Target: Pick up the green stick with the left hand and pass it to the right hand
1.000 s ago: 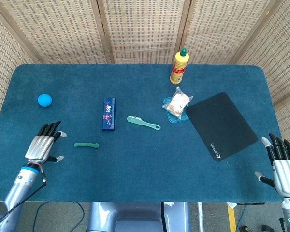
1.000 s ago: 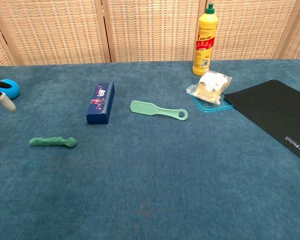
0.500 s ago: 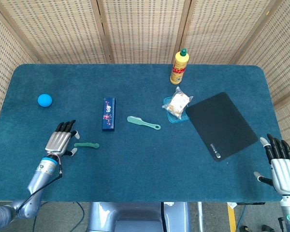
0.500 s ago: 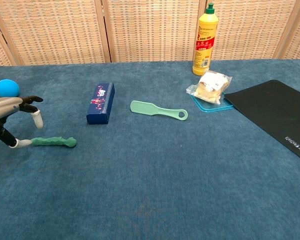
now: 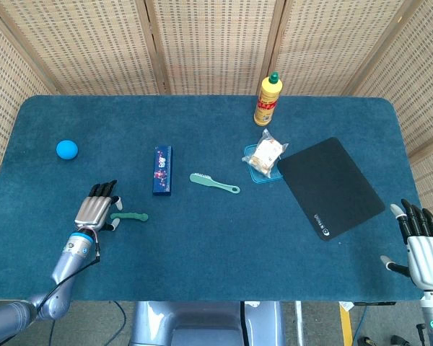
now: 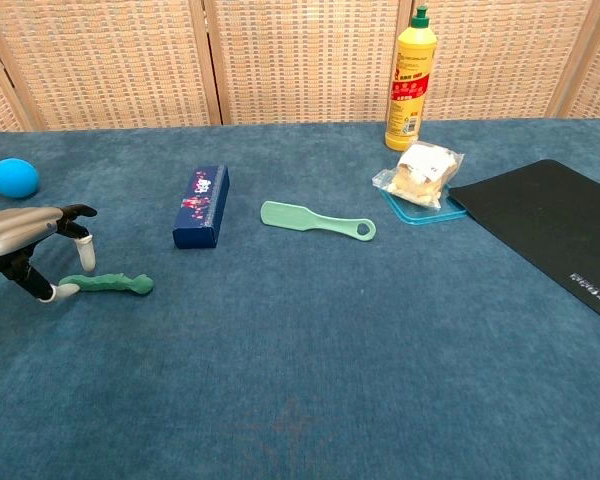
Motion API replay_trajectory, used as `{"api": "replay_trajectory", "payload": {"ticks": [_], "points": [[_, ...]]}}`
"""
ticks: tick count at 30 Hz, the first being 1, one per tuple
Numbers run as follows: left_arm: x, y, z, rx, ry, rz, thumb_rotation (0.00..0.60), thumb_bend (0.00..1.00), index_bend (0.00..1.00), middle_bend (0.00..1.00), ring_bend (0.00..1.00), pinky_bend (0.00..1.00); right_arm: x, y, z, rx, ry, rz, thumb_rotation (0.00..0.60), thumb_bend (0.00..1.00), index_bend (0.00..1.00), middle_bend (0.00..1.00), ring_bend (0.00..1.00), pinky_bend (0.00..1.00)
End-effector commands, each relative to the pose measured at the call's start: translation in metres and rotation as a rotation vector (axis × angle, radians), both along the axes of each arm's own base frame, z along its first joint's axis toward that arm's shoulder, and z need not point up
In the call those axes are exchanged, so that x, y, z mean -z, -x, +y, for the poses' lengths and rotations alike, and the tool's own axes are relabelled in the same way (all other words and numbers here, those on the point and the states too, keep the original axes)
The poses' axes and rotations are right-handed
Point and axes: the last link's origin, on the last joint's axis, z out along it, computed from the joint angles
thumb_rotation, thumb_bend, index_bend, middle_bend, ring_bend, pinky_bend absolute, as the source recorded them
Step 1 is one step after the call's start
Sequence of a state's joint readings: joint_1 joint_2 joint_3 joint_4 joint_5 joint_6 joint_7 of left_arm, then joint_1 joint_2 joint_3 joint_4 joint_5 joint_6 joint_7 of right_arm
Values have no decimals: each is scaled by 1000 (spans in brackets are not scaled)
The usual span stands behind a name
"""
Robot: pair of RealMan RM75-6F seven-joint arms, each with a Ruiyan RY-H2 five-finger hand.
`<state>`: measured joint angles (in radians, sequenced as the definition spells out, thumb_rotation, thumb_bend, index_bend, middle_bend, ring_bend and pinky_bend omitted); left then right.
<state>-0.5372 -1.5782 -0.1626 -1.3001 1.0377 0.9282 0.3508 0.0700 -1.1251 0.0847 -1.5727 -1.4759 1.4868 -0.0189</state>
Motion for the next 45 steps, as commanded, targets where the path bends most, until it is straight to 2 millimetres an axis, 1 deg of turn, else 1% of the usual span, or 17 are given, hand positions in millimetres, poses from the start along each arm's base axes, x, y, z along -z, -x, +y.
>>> {"api": "replay_trajectory", "payload": {"ticks": [1, 6, 15, 29, 32, 34, 38, 42, 45], "points": [[0, 0, 0, 2, 0, 6, 600, 367, 463, 0, 0, 0, 0, 0, 0, -1, -1, 0, 600, 0, 0, 0, 0, 0], [2, 1, 1, -10, 5, 11, 600, 404, 466, 0, 0, 0, 0, 0, 0, 0, -2, 0, 600, 0, 0, 0, 0, 0], [5, 0, 0, -15, 12, 8, 600, 405, 469, 0, 0, 0, 0, 0, 0, 0, -1, -3, 600, 0, 0, 0, 0, 0], [8, -1, -1, -25, 18, -1, 600, 414, 539, 0, 0, 0, -2, 1, -1, 2, -2, -11, 600, 0, 0, 0, 0, 0], [7, -2, -1, -23, 18, 1, 600, 468, 572, 0, 0, 0, -2, 1, 0, 1, -2, -12, 600, 0, 0, 0, 0, 0], [5, -3, 0, -20, 11, -4, 600, 501, 611, 0, 0, 0, -2, 1, 0, 0, -2, -13, 600, 0, 0, 0, 0, 0], [-1, -6, -1, -21, -1, -34, 600, 503, 669, 0, 0, 0, -3, 1, 0, 0, -2, -15, 600, 0, 0, 0, 0, 0], [-12, -14, -3, -17, -21, -127, 600, 500, 700, 0, 0, 0, -2, -1, -1, -12, -10, -41, 600, 0, 0, 0, 0, 0], [-23, -23, -7, 5, -37, -251, 600, 498, 707, 0, 0, 0, -2, 0, -1, -15, -11, -42, 600, 0, 0, 0, 0, 0]]}}
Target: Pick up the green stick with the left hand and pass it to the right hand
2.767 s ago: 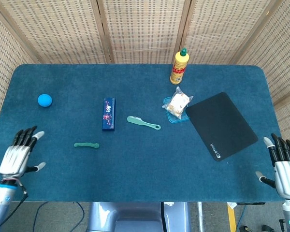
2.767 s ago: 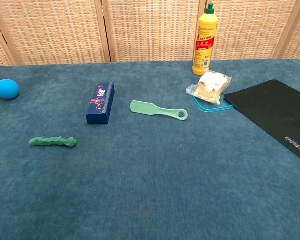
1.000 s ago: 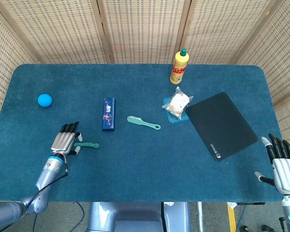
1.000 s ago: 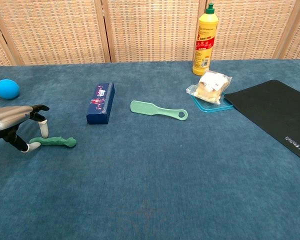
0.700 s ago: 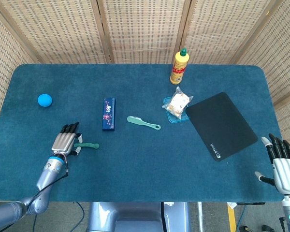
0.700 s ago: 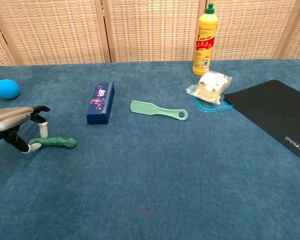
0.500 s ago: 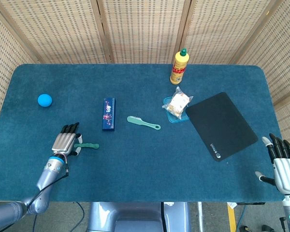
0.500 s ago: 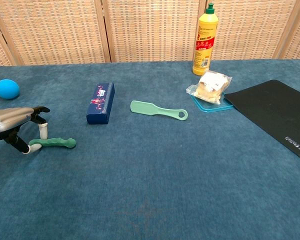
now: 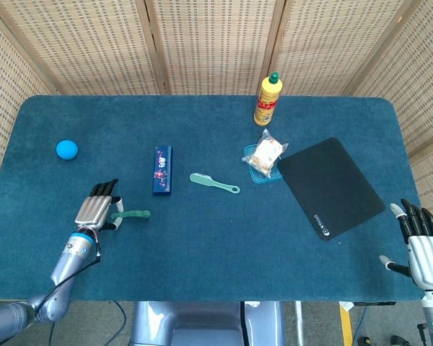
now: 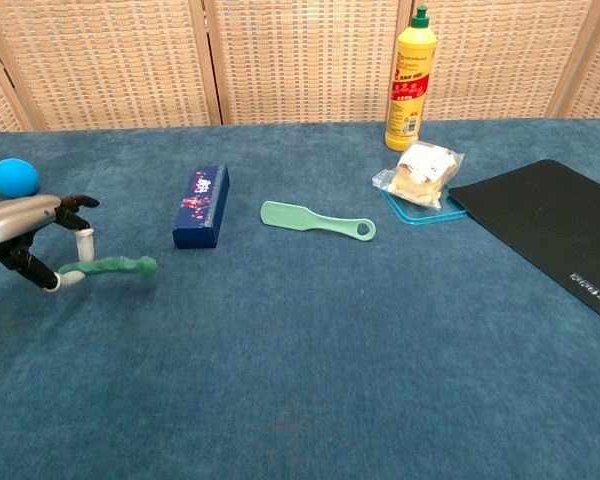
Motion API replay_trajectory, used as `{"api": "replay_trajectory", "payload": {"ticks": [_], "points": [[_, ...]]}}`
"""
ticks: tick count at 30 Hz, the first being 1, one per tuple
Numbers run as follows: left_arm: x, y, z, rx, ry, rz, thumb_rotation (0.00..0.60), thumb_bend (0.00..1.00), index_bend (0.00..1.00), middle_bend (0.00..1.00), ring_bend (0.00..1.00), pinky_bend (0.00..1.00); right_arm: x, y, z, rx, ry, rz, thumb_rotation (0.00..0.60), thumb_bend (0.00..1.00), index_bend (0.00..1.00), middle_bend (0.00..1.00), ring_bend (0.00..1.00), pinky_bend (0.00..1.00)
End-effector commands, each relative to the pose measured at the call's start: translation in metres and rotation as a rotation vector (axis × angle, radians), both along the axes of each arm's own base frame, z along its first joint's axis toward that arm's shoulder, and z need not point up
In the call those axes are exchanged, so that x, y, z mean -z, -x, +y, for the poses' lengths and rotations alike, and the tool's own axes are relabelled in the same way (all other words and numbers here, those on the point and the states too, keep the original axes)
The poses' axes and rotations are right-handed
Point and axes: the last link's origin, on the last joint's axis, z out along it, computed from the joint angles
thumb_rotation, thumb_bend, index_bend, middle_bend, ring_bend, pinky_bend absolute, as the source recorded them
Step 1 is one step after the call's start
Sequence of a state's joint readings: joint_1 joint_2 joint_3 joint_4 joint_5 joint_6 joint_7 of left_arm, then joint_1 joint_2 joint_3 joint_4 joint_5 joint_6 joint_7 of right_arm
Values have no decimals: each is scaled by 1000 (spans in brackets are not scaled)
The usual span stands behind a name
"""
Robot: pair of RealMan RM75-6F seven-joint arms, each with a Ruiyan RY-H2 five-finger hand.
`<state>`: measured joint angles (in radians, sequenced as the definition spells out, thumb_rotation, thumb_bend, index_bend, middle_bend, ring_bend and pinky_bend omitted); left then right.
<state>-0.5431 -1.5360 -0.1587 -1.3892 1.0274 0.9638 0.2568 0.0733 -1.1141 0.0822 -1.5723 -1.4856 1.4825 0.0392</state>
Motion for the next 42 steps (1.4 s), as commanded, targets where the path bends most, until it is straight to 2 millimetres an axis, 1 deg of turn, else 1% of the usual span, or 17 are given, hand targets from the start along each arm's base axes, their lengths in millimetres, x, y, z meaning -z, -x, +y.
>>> {"api": "replay_trajectory", "payload": {"ticks": [1, 3, 6, 9, 10, 13, 15, 19, 21, 23, 24, 27, 29, 33, 36, 42], "points": [[-16, -12, -6, 29, -22, -166, 600, 498, 707, 0, 0, 0, 0, 0, 0, -3, -1, 6, 600, 0, 0, 0, 0, 0], [-19, -16, -9, 37, -12, -246, 600, 497, 707, 0, 0, 0, 0, 0, -1, -6, 2, 5, 600, 0, 0, 0, 0, 0], [-22, -28, -14, 32, 14, -437, 600, 497, 709, 0, 0, 0, 1, -2, -2, -22, 9, -2, 600, 0, 12, 0, 0, 0], [-24, -45, -22, 47, 54, -643, 600, 497, 712, 0, 0, 0, 3, -9, -10, -92, -14, -75, 600, 0, 31, 0, 0, 0], [-24, -47, -23, 58, 64, -670, 600, 497, 712, 0, 0, 0, 2, -10, -12, -107, -23, -88, 600, 0, 45, 0, 0, 0], [-18, -64, -24, 83, 118, -761, 600, 497, 717, 0, 0, 0, -3, -16, -23, -169, -51, -122, 600, 0, 91, 0, 0, 0], [-15, -72, -23, 83, 153, -791, 600, 497, 721, 0, 0, 0, -5, -19, -27, -196, -60, -122, 600, 0, 126, 0, 0, 0], [-3, -96, -15, 90, 223, -849, 600, 499, 726, 0, 0, 0, -9, -31, -39, -270, -87, -116, 600, 0, 171, 0, 0, 0], [9, -119, -11, 78, 293, -908, 600, 509, 726, 0, 0, 0, -11, -43, -49, -320, -116, -120, 600, 0, 185, 0, 0, 0], [15, -130, -7, 70, 333, -933, 600, 518, 726, 0, 0, 0, -13, -49, -56, -347, -131, -105, 600, 0, 195, 0, 0, 0], [21, -142, -3, 64, 365, -959, 600, 519, 726, 0, 0, 0, -13, -57, -61, -379, -145, -89, 600, 0, 200, 0, 0, 0], [32, -163, 4, 52, 406, -1002, 600, 519, 726, 0, 0, 0, -10, -74, -69, -438, -188, -105, 600, 0, 224, 0, 0, 0], [38, -174, 7, 50, 423, -1014, 600, 520, 726, 0, 0, 0, -7, -84, -73, -473, -218, -122, 600, 0, 258, 0, 0, 0], [46, -188, 10, 52, 444, -1021, 600, 526, 727, 0, 0, 0, 0, -101, -79, -539, -255, -149, 600, 0, 338, 0, 0, 0], [50, -196, 11, 51, 460, -1020, 600, 528, 727, 0, 0, 0, 6, -111, -83, -585, -272, -143, 600, 0, 379, 0, 0, 0], [56, -207, 12, 66, 474, -995, 600, 528, 726, 0, 0, 0, 20, -137, -93, -675, -285, -97, 600, 0, 388, 0, 0, 0]]}}
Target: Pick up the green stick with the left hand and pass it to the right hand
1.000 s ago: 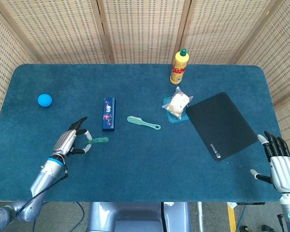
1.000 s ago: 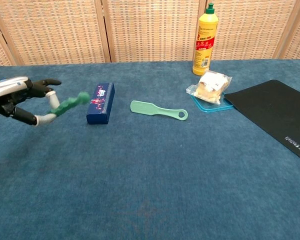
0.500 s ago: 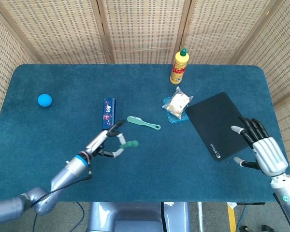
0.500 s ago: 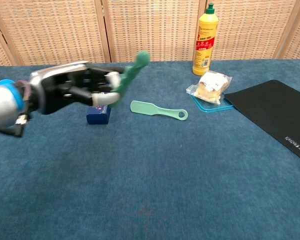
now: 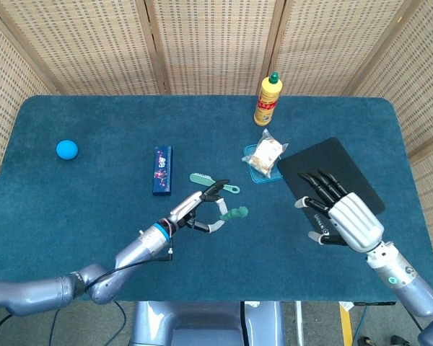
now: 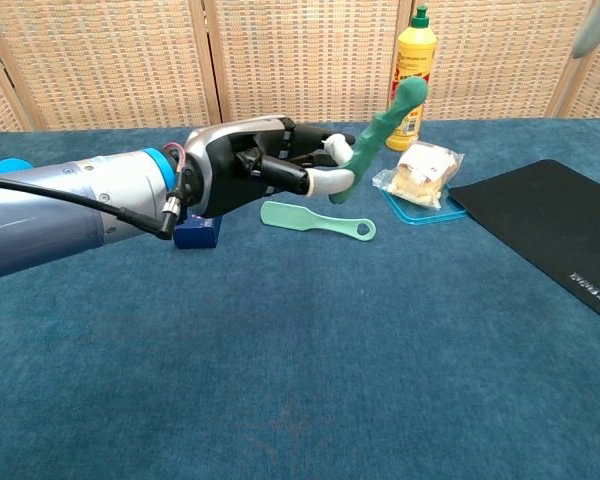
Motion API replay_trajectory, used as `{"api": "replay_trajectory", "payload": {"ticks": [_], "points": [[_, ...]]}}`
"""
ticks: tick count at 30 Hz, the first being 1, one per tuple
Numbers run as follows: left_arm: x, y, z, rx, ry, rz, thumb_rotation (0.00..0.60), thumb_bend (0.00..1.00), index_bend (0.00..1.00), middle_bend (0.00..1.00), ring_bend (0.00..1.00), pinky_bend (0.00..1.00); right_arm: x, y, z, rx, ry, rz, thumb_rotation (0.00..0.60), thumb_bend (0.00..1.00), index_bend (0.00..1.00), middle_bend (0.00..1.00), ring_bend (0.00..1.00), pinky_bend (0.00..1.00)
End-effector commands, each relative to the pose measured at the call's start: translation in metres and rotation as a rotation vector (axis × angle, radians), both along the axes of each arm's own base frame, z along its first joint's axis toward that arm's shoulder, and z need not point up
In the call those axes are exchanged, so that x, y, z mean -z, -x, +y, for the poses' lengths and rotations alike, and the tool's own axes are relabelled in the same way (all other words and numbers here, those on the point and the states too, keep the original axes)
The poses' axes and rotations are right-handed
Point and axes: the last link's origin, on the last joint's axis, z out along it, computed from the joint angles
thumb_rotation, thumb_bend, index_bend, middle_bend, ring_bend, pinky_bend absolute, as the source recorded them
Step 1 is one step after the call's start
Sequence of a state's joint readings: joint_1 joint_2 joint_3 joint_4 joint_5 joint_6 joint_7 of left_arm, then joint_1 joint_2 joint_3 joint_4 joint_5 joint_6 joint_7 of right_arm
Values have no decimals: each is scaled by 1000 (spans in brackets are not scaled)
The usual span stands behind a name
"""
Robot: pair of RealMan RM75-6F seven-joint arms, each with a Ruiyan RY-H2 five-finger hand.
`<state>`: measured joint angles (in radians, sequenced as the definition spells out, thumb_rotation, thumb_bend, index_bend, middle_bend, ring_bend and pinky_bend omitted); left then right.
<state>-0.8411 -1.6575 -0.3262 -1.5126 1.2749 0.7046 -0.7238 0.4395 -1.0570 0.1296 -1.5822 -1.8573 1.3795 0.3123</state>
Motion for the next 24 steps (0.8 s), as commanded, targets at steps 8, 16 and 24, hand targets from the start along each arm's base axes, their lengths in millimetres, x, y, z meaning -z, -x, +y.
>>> {"api": "replay_trajectory", "payload": {"ticks": [8, 16, 24], "points": [[10, -13, -4, 27, 15, 31, 600, 528, 725, 0, 0, 0, 24, -43, -14, -107, 3, 37, 600, 88, 429, 8, 0, 0], [18, -26, -9, 50, 23, 44, 600, 528, 725, 0, 0, 0, 41, -65, -18, -156, -7, 77, 600, 195, 456, 22, 0, 0], [27, -33, -14, 56, 37, 52, 600, 527, 725, 0, 0, 0, 48, -76, -17, -169, -14, 92, 600, 304, 483, 32, 0, 0]]}}
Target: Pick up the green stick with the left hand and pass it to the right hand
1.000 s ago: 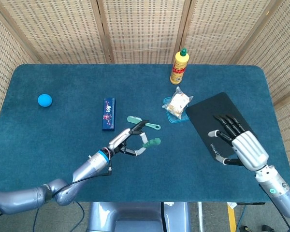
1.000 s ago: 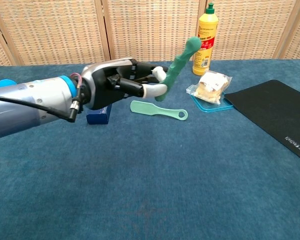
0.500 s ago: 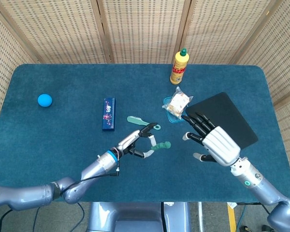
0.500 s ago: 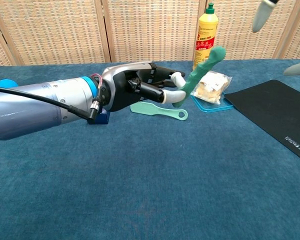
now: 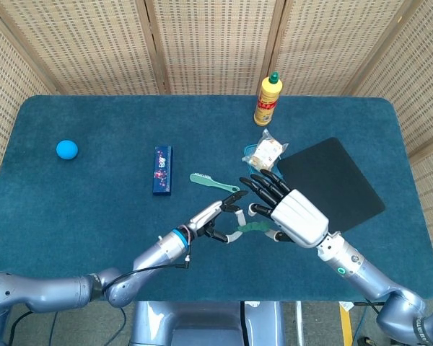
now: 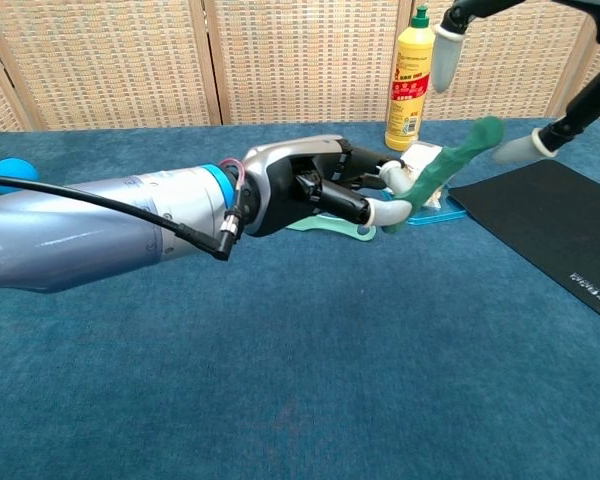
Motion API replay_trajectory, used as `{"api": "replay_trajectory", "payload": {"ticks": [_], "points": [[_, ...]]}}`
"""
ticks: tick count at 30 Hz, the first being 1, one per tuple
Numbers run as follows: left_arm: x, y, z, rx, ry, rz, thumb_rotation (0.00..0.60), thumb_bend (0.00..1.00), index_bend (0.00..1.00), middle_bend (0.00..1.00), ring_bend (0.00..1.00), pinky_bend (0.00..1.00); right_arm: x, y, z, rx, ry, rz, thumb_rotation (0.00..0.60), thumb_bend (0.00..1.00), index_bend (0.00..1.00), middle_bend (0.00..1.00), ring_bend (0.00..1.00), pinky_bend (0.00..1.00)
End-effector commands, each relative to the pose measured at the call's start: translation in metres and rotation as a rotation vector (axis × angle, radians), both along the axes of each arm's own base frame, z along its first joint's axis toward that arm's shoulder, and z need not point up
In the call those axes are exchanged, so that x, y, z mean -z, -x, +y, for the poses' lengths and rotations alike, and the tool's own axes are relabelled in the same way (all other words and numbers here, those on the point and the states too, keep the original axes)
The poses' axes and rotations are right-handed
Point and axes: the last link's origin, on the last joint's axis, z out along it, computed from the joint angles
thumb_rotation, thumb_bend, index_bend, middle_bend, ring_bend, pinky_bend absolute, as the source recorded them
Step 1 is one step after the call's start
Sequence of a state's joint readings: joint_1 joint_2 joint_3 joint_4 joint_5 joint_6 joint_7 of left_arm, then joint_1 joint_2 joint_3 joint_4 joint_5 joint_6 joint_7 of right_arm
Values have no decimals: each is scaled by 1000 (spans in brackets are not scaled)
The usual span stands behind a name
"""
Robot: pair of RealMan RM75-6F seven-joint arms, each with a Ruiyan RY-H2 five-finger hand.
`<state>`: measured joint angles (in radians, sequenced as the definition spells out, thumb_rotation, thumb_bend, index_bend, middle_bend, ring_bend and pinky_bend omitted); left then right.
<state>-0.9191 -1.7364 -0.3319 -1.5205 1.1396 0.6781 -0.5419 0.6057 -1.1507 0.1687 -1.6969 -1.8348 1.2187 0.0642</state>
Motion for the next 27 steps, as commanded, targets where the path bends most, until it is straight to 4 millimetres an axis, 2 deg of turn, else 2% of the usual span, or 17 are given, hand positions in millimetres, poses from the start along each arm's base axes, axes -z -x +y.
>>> {"api": "replay_trajectory", "payload": {"ticks": [1, 15, 27], "points": [[2, -1, -1, -4, 3, -2, 600, 528, 725, 0, 0, 0, 2, -2, 1, 1, -5, 5, 600, 311, 485, 33, 0, 0], [3, -2, -5, 5, 5, 10, 600, 528, 725, 0, 0, 0, 4, 0, 5, 4, 1, 35, 600, 420, 549, 51, 0, 0], [0, 1, -5, 8, -5, 19, 600, 528, 724, 0, 0, 0, 1, 3, 5, -1, 31, 76, 600, 449, 504, 28, 0, 0]]}}
